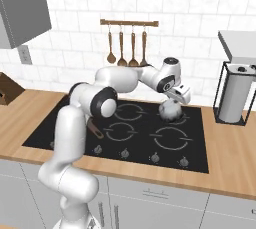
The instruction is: Pick the kettle from the counter and place it on a stove burner. Then turn the burner on.
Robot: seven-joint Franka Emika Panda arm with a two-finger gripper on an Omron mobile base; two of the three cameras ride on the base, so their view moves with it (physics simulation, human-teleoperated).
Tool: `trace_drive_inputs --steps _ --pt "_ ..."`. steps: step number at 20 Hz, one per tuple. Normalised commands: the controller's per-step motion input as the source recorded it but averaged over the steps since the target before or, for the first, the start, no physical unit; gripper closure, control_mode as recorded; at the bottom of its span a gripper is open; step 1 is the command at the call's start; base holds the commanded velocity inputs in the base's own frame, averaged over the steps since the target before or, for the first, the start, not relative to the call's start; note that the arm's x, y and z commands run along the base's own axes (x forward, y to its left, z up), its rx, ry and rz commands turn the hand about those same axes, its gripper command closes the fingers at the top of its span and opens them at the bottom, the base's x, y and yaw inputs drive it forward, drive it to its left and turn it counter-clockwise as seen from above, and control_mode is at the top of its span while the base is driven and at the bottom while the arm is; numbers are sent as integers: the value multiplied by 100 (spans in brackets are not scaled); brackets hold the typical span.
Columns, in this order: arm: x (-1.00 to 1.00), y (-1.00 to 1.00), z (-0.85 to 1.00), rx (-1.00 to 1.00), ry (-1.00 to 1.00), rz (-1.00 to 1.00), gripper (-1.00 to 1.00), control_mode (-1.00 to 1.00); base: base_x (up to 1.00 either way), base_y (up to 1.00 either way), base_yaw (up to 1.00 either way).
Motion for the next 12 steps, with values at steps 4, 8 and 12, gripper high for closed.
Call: trace_drive_inputs --steps 4,8,12 --pt "13 -12 -14 8 -4 -9 100 -100 0 0 0" --pt "2 -9 -41 5 -8 -7 100 -100 0 0 0" --pt "0 -6 -14 2 -14 -6 100 -100 0 0 0"
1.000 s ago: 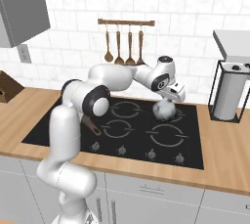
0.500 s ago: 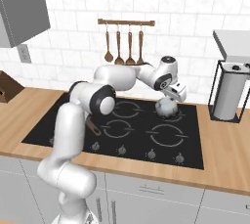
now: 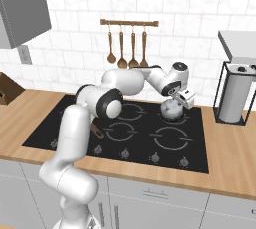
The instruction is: Pick the kettle from the counter and place it on a stove burner. Then turn the burner on.
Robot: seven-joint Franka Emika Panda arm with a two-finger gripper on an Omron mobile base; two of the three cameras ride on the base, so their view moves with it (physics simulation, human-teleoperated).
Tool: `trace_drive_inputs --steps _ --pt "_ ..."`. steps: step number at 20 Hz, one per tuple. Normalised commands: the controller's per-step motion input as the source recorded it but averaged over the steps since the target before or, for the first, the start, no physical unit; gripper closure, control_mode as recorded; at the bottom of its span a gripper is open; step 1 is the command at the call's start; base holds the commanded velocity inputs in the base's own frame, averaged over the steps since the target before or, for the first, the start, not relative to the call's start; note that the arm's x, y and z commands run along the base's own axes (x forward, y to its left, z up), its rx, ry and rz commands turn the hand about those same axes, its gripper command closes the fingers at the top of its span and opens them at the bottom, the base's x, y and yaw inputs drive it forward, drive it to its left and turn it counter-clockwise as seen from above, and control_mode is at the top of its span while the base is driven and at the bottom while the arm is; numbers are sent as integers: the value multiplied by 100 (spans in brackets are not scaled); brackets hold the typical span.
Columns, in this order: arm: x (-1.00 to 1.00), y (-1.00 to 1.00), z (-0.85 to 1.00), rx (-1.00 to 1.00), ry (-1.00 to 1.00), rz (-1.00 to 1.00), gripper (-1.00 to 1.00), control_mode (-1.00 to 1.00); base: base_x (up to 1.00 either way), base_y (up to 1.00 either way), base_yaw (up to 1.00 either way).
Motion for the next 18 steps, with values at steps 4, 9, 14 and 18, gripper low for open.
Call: trace_drive_inputs --steps 4,9,14,18 --pt "3 0 0 0 -3 -5 100 -100 0 0 0" --pt "0 -6 1 0 1 -10 100 -100 0 0 0" --pt "0 -6 0 0 1 -9 100 -100 0 0 0" --pt "0 0 0 0 0 0 100 -100 0 0 0"
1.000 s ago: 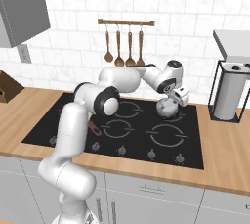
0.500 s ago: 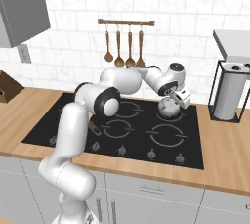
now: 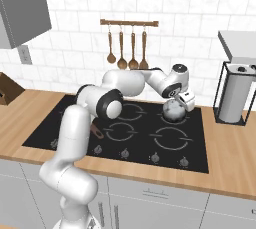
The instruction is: Pick the kettle from the counter and place it on a stove burner. Then turn the burner on.
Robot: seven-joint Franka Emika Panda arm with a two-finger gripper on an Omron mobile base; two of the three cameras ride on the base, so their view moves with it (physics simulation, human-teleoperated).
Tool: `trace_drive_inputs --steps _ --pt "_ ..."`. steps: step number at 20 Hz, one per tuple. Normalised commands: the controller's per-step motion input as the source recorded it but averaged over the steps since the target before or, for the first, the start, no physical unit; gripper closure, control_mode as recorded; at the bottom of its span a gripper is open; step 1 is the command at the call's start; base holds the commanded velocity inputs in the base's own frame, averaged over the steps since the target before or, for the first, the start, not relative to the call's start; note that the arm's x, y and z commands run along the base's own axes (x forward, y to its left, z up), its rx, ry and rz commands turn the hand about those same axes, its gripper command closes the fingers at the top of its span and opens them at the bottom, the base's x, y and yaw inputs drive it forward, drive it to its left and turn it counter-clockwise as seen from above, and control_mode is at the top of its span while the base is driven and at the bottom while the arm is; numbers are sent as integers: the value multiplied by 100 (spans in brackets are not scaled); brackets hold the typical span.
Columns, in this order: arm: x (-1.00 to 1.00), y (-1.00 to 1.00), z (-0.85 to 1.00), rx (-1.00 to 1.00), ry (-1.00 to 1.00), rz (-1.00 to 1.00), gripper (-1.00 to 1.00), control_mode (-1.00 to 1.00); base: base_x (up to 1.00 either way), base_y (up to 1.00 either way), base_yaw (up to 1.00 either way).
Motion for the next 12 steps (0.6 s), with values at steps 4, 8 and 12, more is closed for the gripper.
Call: trace_drive_inputs --steps 4,8,12 --pt "0 0 0 0 0 0 -100 -100 0 0 0" --pt "0 0 0 0 0 0 -100 -100 0 0 0" --pt "0 0 0 0 0 0 -100 -100 0 0 0"
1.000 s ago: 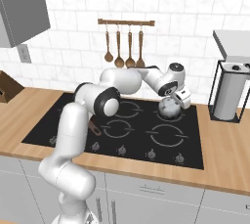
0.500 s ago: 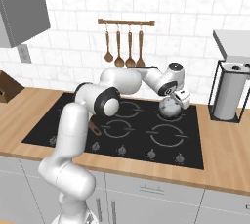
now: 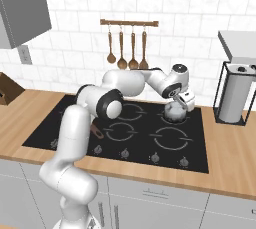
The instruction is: Pick the kettle from the counter and place it on a stove burner. Then turn the burner on.
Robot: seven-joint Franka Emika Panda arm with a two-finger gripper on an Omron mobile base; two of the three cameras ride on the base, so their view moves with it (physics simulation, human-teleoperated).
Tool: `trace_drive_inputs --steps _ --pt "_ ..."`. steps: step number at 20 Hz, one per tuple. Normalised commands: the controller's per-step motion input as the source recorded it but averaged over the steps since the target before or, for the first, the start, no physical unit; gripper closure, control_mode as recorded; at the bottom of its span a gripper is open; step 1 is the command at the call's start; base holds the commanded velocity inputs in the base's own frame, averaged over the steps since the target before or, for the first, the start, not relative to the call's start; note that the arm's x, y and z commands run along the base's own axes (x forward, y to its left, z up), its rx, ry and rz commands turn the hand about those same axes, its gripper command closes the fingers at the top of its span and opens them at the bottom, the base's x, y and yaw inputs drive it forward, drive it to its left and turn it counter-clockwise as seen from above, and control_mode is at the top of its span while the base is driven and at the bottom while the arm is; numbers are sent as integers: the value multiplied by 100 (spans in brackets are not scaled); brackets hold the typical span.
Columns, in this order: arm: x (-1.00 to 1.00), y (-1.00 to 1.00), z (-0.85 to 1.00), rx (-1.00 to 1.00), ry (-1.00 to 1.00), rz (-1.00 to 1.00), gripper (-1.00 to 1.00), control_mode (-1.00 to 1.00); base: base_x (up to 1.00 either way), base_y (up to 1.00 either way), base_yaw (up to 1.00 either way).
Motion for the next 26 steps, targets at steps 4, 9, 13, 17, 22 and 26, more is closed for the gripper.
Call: trace_drive_inputs --steps 4,9,13,17,22,26 --pt "-1 0 8 -1 0 0 -100 -100 0 0 0" --pt "-41 14 65 -6 5 4 -100 -100 0 0 0" --pt "-69 23 50 -7 12 14 -100 -100 0 0 0" --pt "-84 22 3 -5 24 26 -100 -100 0 0 0" --pt "-90 21 -14 -3 22 31 -100 -100 0 0 0" --pt "-92 19 -3 0 7 24 -100 -100 0 0 0"
